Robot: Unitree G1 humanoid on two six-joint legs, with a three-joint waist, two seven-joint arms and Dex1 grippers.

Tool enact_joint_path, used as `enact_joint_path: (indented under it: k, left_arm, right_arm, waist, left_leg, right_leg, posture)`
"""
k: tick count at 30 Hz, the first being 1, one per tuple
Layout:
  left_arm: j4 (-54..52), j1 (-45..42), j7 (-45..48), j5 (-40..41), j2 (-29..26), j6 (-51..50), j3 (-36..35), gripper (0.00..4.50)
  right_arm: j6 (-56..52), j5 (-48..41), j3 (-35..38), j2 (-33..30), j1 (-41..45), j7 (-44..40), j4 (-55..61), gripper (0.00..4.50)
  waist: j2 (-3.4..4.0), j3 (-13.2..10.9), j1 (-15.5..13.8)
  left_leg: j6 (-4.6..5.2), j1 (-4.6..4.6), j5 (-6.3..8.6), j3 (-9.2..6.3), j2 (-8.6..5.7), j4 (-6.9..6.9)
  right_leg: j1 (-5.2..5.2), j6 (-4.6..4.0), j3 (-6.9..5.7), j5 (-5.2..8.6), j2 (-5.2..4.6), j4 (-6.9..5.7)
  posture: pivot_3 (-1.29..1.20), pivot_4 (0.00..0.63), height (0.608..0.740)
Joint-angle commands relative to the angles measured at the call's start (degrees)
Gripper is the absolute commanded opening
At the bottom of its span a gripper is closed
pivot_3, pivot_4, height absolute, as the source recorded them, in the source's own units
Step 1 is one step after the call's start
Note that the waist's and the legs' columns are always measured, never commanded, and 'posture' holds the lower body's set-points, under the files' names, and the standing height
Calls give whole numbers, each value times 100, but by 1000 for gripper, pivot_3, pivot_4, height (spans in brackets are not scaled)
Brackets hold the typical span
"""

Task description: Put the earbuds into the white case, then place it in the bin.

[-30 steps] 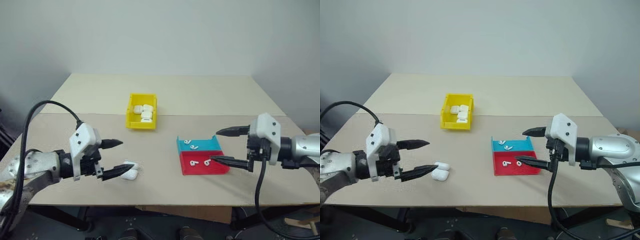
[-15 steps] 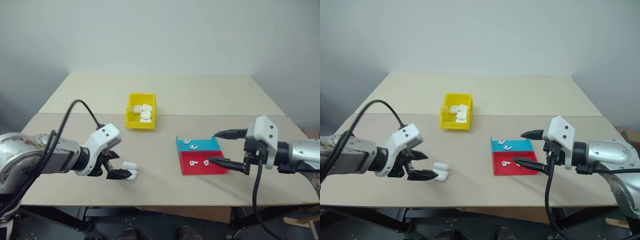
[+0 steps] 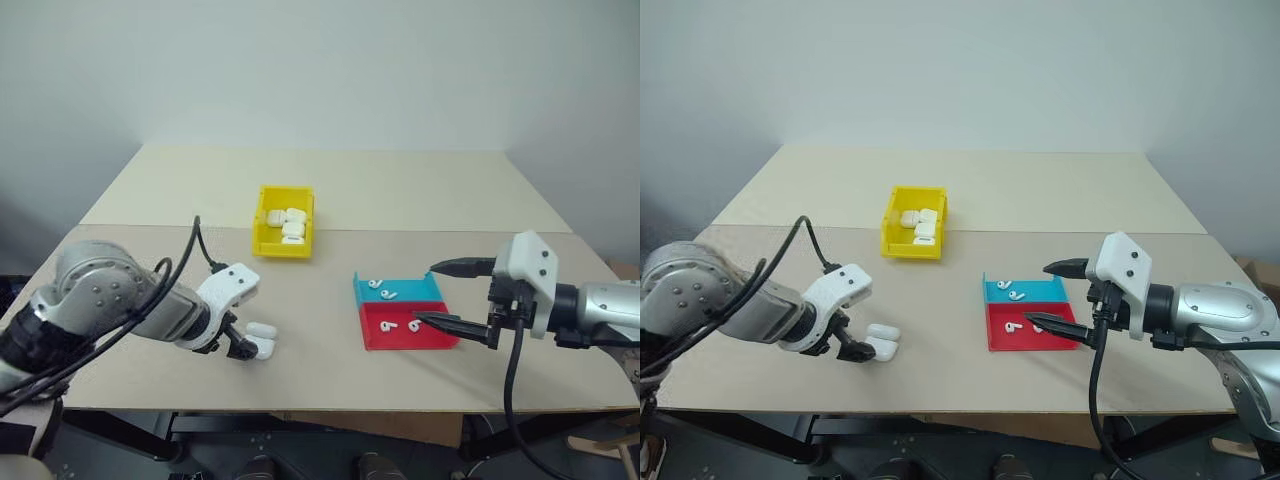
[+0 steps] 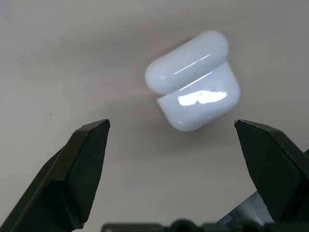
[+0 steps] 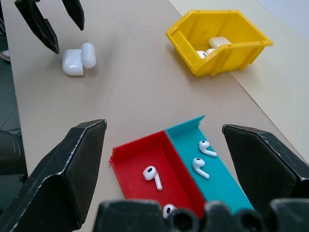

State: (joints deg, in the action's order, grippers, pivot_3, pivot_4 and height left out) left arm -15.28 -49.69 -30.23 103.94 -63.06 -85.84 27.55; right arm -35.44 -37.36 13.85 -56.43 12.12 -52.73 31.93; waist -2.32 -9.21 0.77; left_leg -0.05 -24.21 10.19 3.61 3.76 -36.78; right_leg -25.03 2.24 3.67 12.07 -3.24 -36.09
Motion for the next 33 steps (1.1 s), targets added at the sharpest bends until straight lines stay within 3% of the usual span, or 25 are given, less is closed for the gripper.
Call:
enact_joint_path:
  k: [1, 8, 18, 27, 33]
  left_arm:
    - [-11, -388, -779, 906, -155, 593, 626, 4500]
    - [187, -587, -827, 906, 110, 1023, 1094, 4500]
    - [996, -475, -1434, 906, 956, 1095, 933, 4500]
    - [1213, -594, -1578, 906, 1148, 828, 1030, 4500]
    - [1152, -355, -2291, 906, 1260, 1002, 949, 4500]
  right_arm:
    - [-22, -120, 117, 22, 54, 27, 116, 4456]
    - [-5, -84, 84, 32, 106, 43, 81, 4456]
    - [15, -38, 83, 45, 117, 103, 90, 4456]
    - [26, 20, 60, 97, 58, 175, 85, 4456]
    - [24, 12, 69, 128, -17, 215, 96, 4456]
  waist:
    - [0, 0, -14]
    - [0, 0, -86]
    - [0, 0, -130]
    - [0, 0, -132]
    - [0, 0, -129]
  left_leg:
    - [0, 0, 0, 1, -2, 0]
    - [-9, 3, -6, 2, -9, -1]
    - [-9, 1, -6, -2, -13, -2]
    - [-10, 1, -7, -4, -17, -2]
    - [-11, 2, -7, -5, -17, -2]
  right_leg:
    - [0, -2, 0, 1, -1, 1]
    - [2, -20, 0, 10, -2, 2]
    - [4, -19, 1, 9, -3, 4]
    - [5, -18, 1, 9, -5, 4]
    - [6, -19, 2, 8, -6, 4]
  posture:
    - [0, 150, 740]
    - [0, 150, 740]
    - [0, 150, 740]
    - [0, 150, 740]
    - [0, 150, 740]
